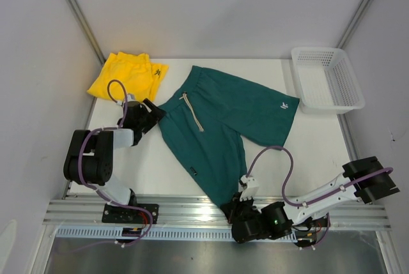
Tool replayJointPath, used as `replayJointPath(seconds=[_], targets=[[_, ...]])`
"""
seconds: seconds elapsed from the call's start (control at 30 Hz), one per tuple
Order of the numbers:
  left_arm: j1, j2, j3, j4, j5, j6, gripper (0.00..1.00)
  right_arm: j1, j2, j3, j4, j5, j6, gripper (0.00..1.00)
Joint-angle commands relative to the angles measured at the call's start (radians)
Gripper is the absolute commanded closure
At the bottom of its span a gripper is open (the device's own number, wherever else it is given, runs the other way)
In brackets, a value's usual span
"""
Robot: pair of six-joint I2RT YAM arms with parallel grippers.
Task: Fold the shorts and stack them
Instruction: Fold the shorts
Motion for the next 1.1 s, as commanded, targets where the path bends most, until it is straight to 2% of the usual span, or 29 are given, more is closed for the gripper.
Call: replayJointPath(seconds=[0.0, 0.27, 0.4, 0.57, 0.67, 0.7, 0.73, 0.77, 0.8, 0.9, 1.07], targets=[[0.007, -0.001, -0.018, 0.068, -0.028, -0.06, 0.18, 0.013, -0.023, -0.011, -0.021, 0.098, 0.036, 1.0], [0.041, 0.021, -0.04, 0.134, -0.005, -0.112, 0.25, 0.022, -0.02, -0.014, -0.025, 0.097, 0.051, 1.0], [0.041, 0.05, -0.024, 0.158, 0.01, -0.129, 0.36, 0.024, -0.019, -0.011, -0.025, 0.097, 0.053, 1.0], [0.041, 0.097, 0.008, 0.174, 0.033, -0.136, 0.44, 0.025, -0.019, -0.011, -0.027, 0.097, 0.054, 1.0], [0.041, 0.106, 0.017, 0.175, 0.035, -0.136, 0.57, 0.025, -0.017, -0.008, -0.022, 0.094, 0.045, 1.0], [0.041, 0.102, 0.019, 0.171, 0.033, -0.133, 0.7, 0.025, -0.019, -0.006, -0.016, 0.091, 0.036, 1.0], [0.041, 0.096, 0.025, 0.165, 0.035, -0.132, 0.76, 0.024, -0.019, -0.002, -0.01, 0.083, 0.002, 1.0], [0.041, 0.088, 0.028, 0.151, 0.036, -0.129, 0.93, 0.024, -0.016, 0.001, 0.017, 0.079, -0.025, 1.0], [0.041, 0.064, 0.034, 0.137, 0.033, -0.121, 0.99, 0.03, -0.013, 0.006, 0.036, 0.072, -0.062, 1.0], [0.041, 0.002, 0.037, 0.063, 0.01, -0.095, 1.0, 0.047, 0.016, 0.035, 0.085, 0.066, -0.177, 1.0], [0.077, -0.198, 0.059, -0.136, -0.069, -0.037, 1.0, 0.103, 0.087, 0.148, 0.166, 0.068, -0.402, 1.0]])
